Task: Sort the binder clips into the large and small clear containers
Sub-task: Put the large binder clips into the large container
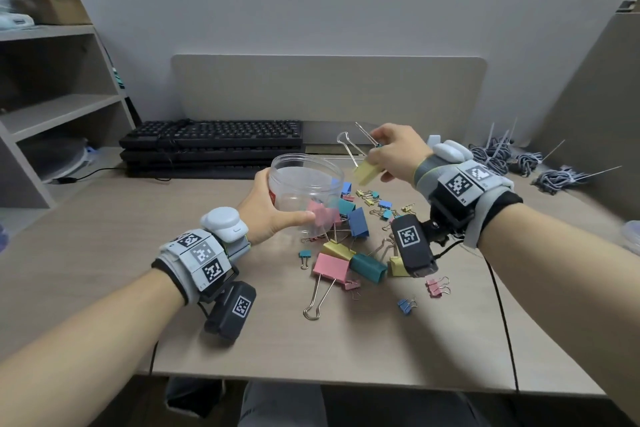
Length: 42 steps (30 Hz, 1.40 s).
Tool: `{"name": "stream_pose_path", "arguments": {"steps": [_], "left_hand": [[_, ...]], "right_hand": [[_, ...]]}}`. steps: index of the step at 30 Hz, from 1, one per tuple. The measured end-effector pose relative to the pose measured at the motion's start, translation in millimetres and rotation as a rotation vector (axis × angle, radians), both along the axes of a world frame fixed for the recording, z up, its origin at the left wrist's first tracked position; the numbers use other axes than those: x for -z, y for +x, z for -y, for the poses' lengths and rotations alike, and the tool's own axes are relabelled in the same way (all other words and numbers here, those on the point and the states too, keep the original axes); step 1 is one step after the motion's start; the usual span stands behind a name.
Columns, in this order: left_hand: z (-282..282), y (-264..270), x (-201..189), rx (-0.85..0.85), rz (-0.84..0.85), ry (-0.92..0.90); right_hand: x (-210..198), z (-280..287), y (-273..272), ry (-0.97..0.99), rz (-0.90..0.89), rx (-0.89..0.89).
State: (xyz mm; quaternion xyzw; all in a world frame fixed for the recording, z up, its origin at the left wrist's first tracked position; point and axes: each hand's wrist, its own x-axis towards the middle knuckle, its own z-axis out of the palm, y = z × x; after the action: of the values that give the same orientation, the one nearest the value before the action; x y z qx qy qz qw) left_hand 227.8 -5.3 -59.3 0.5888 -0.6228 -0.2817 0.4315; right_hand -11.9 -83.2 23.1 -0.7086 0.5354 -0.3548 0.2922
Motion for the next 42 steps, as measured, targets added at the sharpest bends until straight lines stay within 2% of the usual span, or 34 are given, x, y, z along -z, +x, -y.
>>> {"name": "stream_pose_path", "arguments": {"steps": [4,9,14,19,22,33,42], "left_hand": [[-6,-3,-1,0.02,-0.034,0.002],[-9,-8,-3,0.056,-0.026,-0.018],[-7,-12,-1,0.095,-0.002,-0.01],[-8,-9,-1,0.104,-0.001,-0.006],[-8,-6,-2,0.126,0.003,-0.008],[-13,1,0,0.118,0.07,0.053],[-18,3,0,0.131,0.168,0.093]], "right_hand": [[-12,-16,13,0.016,0.105,-0.066],[-18,-25,23,-0.026,0.082,-0.121],[-15,-27,35,-0.068,-0.124,-0.173],[-9,-29,51,-0.171,-0.511,-0.225],[-6,-30,59,-0.212,-0.633,-0.236],[-6,-35,55,-0.24,-0.531,-0.246],[-5,-44,56,-0.212,-0.581,-0.306]]}}
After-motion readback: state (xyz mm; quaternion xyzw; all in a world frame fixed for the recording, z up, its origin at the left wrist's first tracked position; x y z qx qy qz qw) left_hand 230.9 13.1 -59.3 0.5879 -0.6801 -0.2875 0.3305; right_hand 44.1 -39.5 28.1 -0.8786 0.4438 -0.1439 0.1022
